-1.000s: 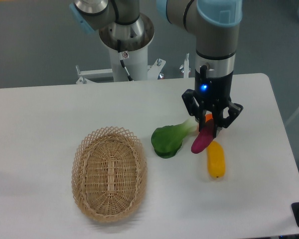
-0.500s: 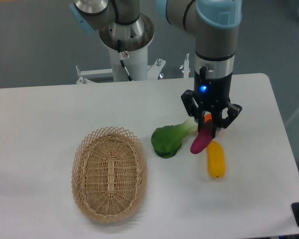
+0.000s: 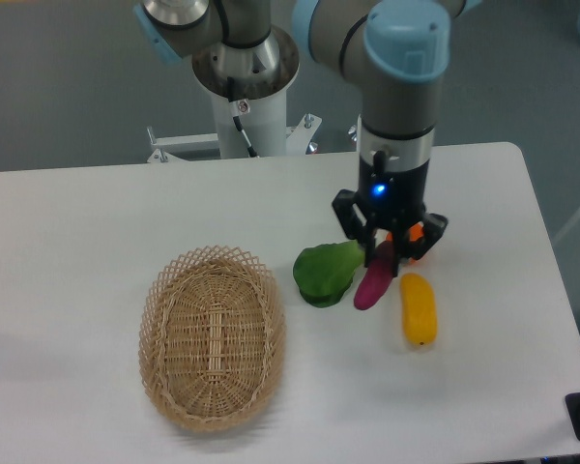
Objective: Place the sweet potato in the basket
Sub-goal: 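Carry the sweet potato over the wicker basket and lower it inside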
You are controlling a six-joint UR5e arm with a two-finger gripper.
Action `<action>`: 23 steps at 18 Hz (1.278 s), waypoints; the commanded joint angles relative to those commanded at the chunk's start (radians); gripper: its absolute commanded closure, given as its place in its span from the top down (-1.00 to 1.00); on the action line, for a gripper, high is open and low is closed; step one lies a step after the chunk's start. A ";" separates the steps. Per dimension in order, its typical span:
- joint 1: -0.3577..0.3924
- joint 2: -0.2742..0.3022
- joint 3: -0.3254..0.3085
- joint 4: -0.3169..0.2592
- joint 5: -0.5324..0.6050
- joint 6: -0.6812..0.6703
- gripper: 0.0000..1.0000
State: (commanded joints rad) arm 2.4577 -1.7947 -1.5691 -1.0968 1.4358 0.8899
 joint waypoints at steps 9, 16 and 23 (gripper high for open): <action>-0.219 -0.069 -0.163 0.212 0.153 -0.210 -0.39; -0.313 -0.179 -0.163 0.268 0.167 -0.304 -0.39; -0.355 -0.222 -0.166 0.272 0.202 -0.327 -0.38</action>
State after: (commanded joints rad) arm 2.1031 -2.0172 -1.7349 -0.8253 1.6383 0.5630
